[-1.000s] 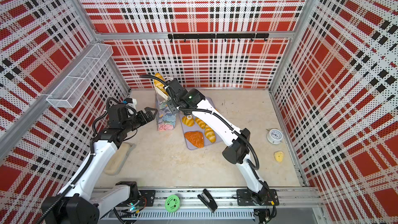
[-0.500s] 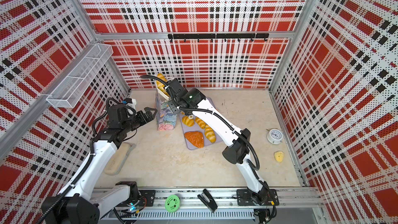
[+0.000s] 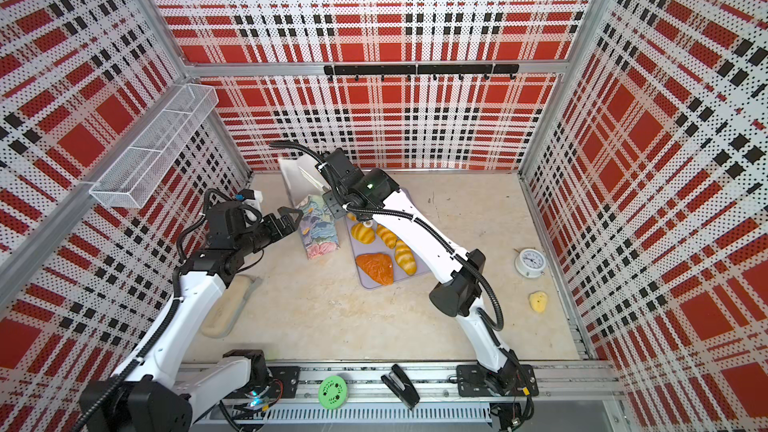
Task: Place the fake bread into the paper bag
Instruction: 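Open the tongs to release the croissant and raise them out of the bag, then move the empty tongs over the tray while the left gripper draws back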
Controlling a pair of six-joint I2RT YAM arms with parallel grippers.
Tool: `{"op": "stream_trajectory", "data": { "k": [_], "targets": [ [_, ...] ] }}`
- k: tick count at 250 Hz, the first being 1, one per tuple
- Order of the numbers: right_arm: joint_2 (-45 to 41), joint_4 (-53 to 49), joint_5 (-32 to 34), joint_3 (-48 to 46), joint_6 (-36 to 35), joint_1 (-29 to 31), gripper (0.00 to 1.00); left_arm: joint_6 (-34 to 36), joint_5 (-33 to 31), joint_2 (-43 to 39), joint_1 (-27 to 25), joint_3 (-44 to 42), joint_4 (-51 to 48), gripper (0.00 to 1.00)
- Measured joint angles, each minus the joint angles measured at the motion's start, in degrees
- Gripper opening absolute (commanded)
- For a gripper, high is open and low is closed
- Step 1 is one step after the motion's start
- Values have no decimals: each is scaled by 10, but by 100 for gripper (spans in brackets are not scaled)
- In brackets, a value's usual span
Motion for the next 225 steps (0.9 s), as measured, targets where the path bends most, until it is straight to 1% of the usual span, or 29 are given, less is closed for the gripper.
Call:
{"op": "stream_trajectory", "data": {
  "k": [74, 118, 158, 225],
  "targets": [
    [-30, -13, 20, -1, -12, -1, 57, -14, 19, 0, -1, -23, 18, 99],
    [-70, -11, 16, -42, -14, -15, 58, -25, 22, 0, -5, -37, 37, 99],
    [-121, -1, -5, -120, -16, -58, 57, -42, 16, 0, -25, -39, 59, 99],
    [-242, 31, -30, -328, -27, -137, 56, -60, -17, 0, -57, -40, 73, 99]
  ]
}}
